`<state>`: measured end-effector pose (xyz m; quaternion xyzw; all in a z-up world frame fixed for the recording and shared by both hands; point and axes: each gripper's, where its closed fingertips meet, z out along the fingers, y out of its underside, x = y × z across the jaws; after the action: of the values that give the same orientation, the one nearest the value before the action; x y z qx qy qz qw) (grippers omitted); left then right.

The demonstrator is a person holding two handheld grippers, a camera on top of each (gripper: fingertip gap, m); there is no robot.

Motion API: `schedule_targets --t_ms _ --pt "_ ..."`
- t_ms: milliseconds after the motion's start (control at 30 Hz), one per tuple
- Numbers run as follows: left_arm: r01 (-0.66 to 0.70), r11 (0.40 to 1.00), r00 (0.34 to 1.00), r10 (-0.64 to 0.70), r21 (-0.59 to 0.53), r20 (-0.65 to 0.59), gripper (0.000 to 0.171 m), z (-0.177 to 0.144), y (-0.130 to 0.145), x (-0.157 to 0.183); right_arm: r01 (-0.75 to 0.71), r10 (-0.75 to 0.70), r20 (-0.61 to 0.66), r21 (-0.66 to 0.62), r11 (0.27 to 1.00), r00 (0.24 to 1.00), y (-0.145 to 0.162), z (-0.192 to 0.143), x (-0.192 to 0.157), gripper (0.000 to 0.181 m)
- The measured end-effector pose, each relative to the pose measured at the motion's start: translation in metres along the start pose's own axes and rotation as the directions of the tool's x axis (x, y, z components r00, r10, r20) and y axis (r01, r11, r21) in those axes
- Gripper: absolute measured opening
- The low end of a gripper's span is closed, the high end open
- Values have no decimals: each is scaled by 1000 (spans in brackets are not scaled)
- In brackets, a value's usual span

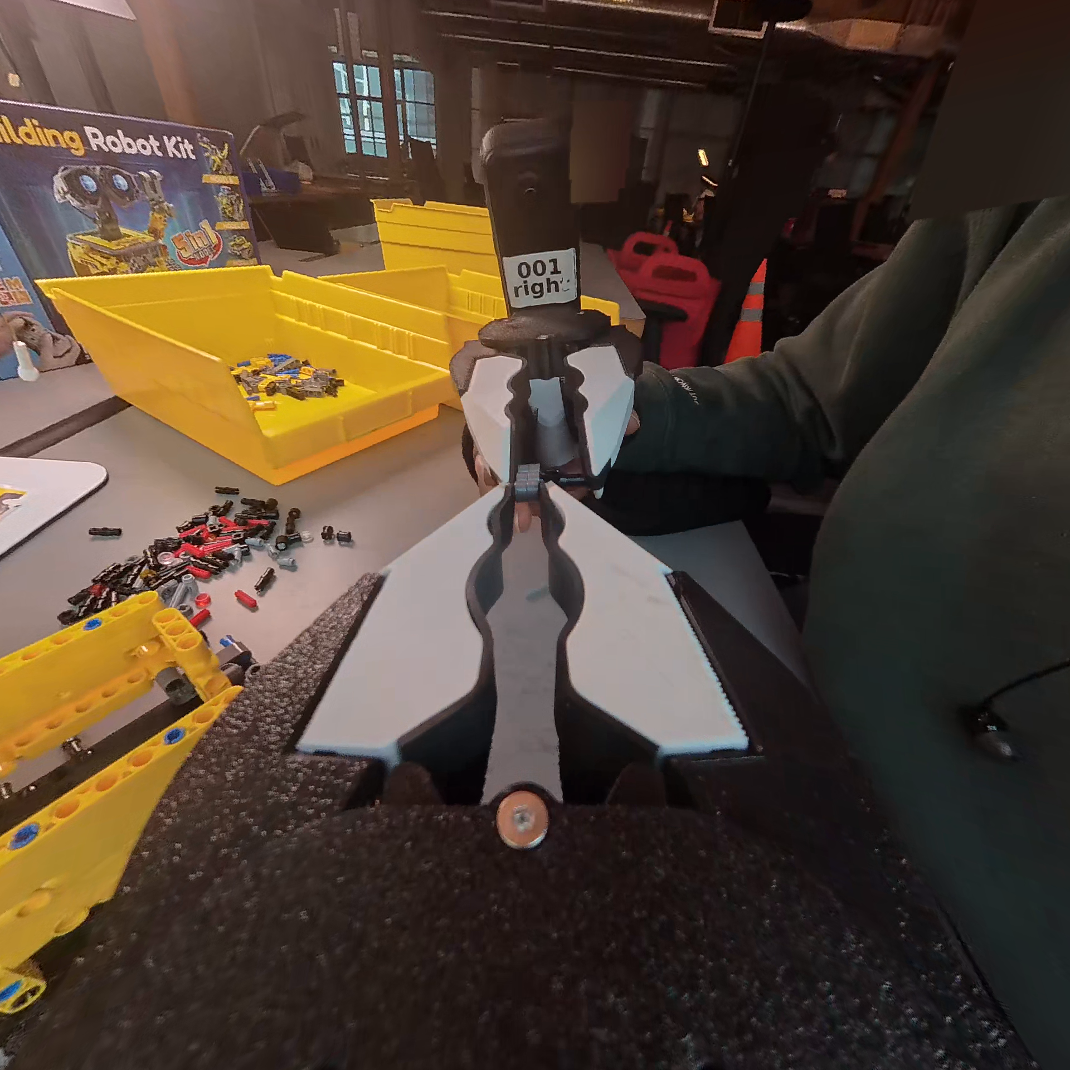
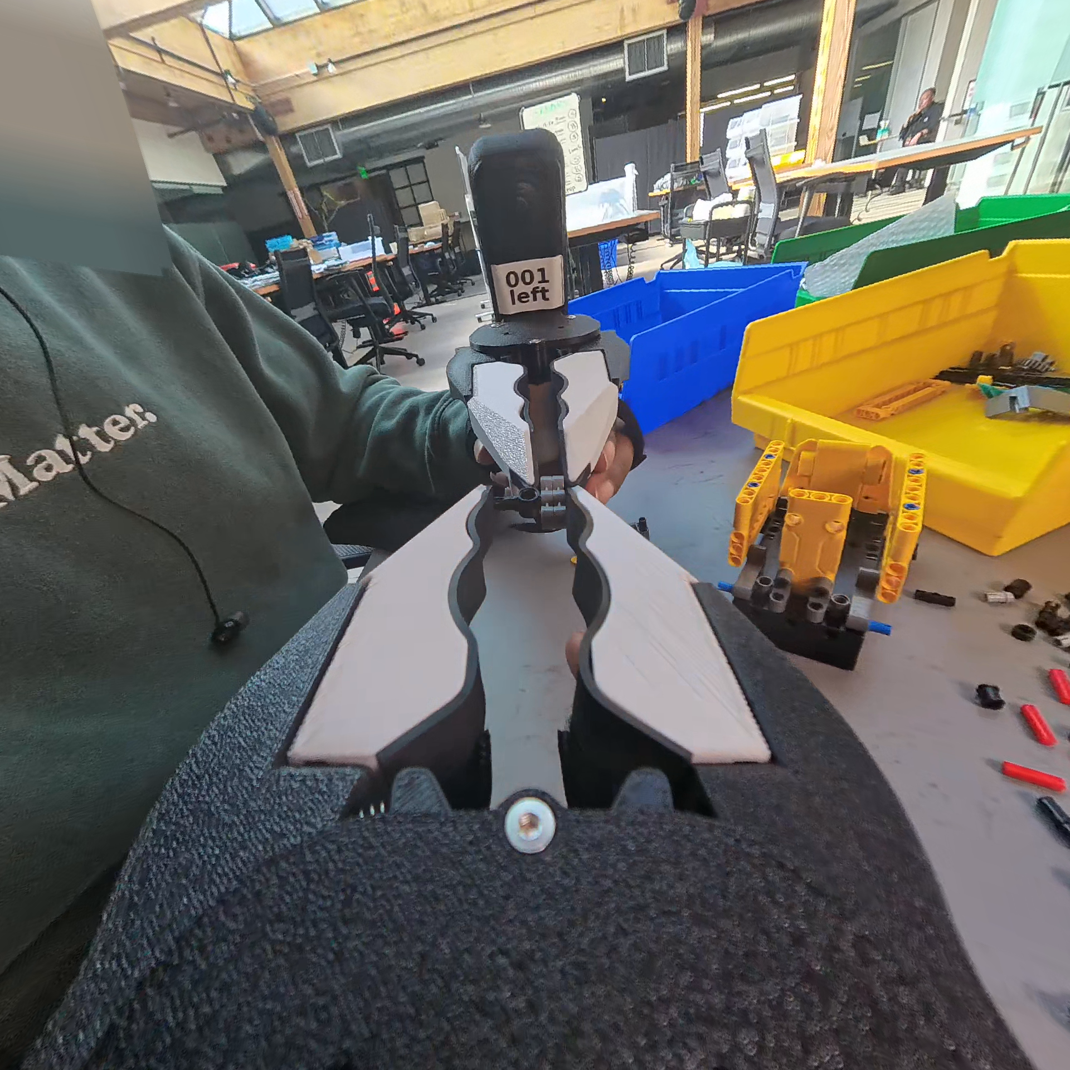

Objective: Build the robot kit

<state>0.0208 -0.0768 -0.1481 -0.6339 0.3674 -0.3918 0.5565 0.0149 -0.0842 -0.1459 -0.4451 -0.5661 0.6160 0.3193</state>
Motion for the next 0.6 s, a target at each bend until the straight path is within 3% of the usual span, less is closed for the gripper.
schedule_targets --t_ms 300,600 --pt "49 998 999 -50 -29 -6 7 1 5 -2 14 -15 -18 -27 1000 1000 5 -1 3 24" --pt "15 999 999 -13 -47 41 7 2 8 -8 46 -48 -58 -48 998 997 8 -3 9 25"
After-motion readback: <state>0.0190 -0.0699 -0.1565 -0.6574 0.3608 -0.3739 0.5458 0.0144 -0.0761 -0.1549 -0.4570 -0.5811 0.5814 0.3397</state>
